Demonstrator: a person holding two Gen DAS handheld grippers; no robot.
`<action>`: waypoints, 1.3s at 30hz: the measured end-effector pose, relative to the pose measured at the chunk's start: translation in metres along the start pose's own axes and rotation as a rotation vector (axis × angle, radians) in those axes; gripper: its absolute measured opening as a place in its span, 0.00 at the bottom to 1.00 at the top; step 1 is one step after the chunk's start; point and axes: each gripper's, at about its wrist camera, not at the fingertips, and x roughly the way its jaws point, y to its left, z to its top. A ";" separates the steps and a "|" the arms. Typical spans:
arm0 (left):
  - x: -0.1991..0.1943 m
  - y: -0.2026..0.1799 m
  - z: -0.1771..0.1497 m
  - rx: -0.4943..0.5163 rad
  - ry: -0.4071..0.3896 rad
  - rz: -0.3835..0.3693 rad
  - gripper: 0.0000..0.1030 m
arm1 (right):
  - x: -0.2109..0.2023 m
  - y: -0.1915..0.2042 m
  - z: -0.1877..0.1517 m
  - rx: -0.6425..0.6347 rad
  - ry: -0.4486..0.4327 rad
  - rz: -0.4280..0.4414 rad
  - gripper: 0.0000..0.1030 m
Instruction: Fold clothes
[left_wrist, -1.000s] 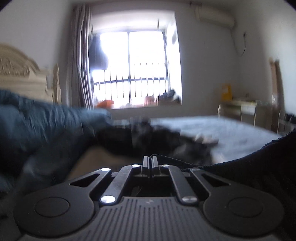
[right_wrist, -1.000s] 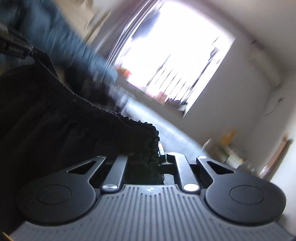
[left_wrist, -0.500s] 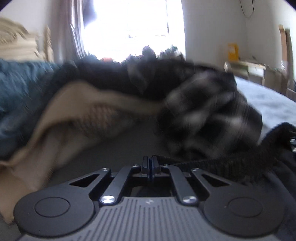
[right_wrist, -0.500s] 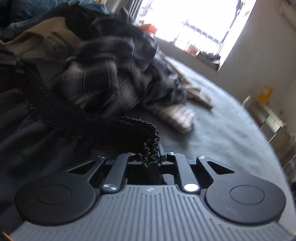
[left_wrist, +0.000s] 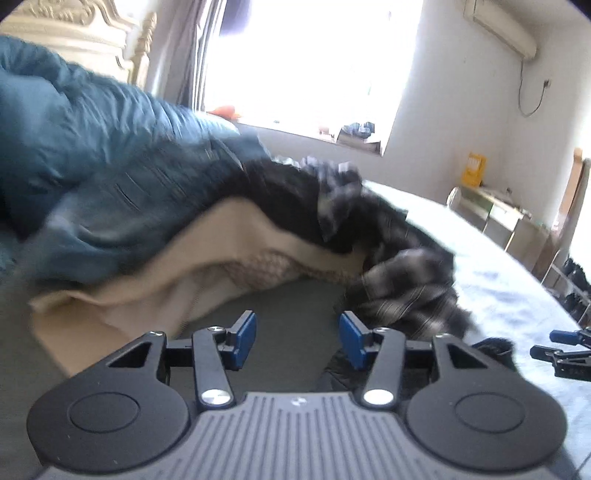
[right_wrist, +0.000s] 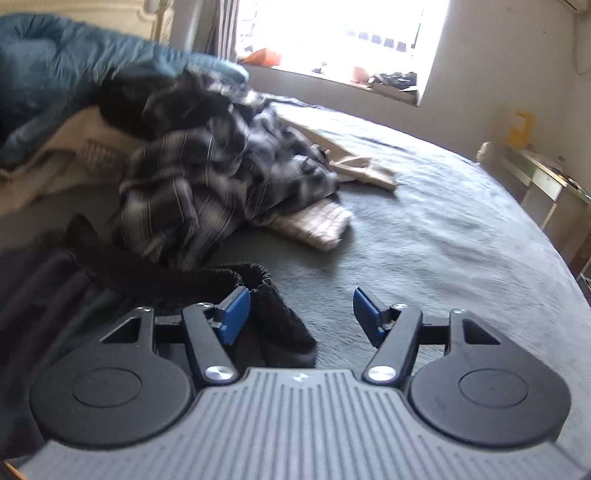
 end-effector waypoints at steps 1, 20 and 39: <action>-0.023 0.001 0.005 0.015 -0.019 0.012 0.50 | -0.010 -0.001 0.002 0.014 -0.013 0.011 0.60; -0.217 0.061 -0.164 -0.039 0.286 -0.024 0.49 | -0.150 0.093 -0.036 0.253 0.062 0.573 0.62; -0.212 0.065 -0.245 0.093 0.288 -0.046 0.21 | -0.215 0.157 -0.235 0.561 0.426 0.727 0.60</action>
